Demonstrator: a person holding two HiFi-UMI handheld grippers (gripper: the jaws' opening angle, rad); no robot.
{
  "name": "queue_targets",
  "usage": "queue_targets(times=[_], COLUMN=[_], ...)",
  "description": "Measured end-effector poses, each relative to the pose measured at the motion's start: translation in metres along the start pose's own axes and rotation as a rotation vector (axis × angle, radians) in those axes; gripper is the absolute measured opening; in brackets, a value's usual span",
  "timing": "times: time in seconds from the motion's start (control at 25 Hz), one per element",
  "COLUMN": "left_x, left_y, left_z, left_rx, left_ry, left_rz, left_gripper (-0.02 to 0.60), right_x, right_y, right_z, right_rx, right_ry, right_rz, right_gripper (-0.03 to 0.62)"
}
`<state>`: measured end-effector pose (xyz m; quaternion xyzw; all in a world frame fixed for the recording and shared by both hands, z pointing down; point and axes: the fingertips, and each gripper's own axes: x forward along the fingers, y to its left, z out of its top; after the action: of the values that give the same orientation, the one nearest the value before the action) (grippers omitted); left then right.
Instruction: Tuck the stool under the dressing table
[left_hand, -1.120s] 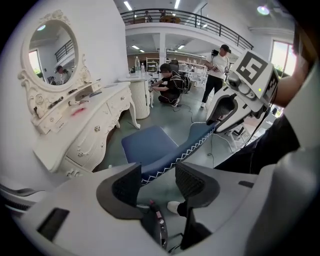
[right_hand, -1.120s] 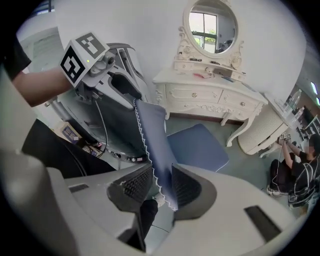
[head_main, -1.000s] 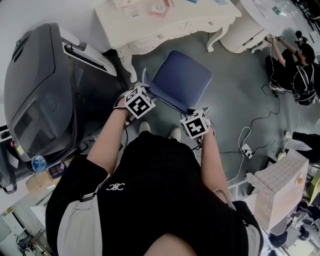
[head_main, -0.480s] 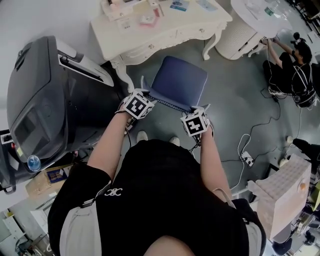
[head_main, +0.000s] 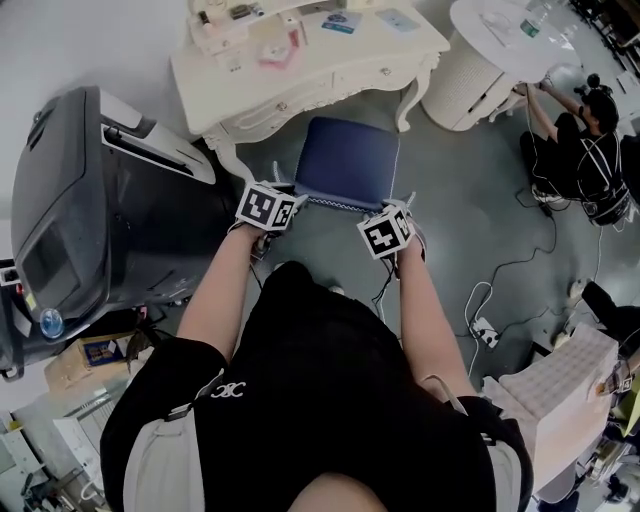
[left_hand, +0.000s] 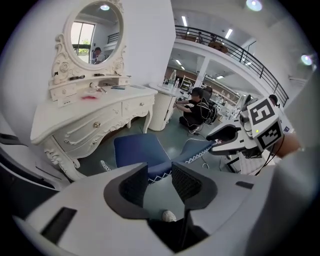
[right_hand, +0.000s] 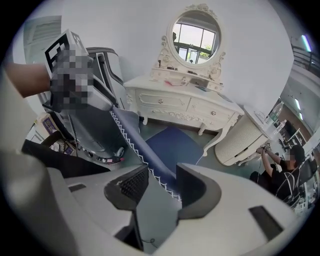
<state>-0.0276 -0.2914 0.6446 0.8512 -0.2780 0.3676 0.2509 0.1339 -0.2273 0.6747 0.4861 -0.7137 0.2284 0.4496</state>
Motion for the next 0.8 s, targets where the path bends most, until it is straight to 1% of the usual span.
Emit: queue_targets(times=[0.16, 0.32, 0.48, 0.6, 0.68, 0.8], left_x=[0.014, 0.027, 0.045, 0.06, 0.07, 0.083], left_y=[-0.004, -0.003, 0.0, 0.001, 0.003, 0.012], left_z=[0.015, 0.031, 0.056, 0.071, 0.084, 0.104], left_rx=[0.015, 0.036, 0.081, 0.095, 0.099, 0.099], left_ry=[0.021, 0.034, 0.028, 0.043, 0.049, 0.053], left_rz=[0.001, 0.007, 0.029, 0.012, 0.011, 0.027], left_gripper=[0.152, 0.149, 0.144, 0.135, 0.13, 0.127], right_x=[0.006, 0.016, 0.029, 0.039, 0.045, 0.058], right_y=[-0.028, -0.053, -0.088, -0.113, -0.132, -0.155], right_z=[0.007, 0.017, 0.035, 0.042, 0.05, 0.069], right_rx=[-0.016, -0.032, -0.071, -0.083, -0.089, -0.11], right_ry=[-0.01, -0.001, -0.004, 0.021, 0.038, 0.034], right_rz=[-0.016, -0.009, -0.024, -0.028, -0.049, -0.078], right_gripper=[0.179, 0.184, 0.186, 0.189, 0.192, 0.192])
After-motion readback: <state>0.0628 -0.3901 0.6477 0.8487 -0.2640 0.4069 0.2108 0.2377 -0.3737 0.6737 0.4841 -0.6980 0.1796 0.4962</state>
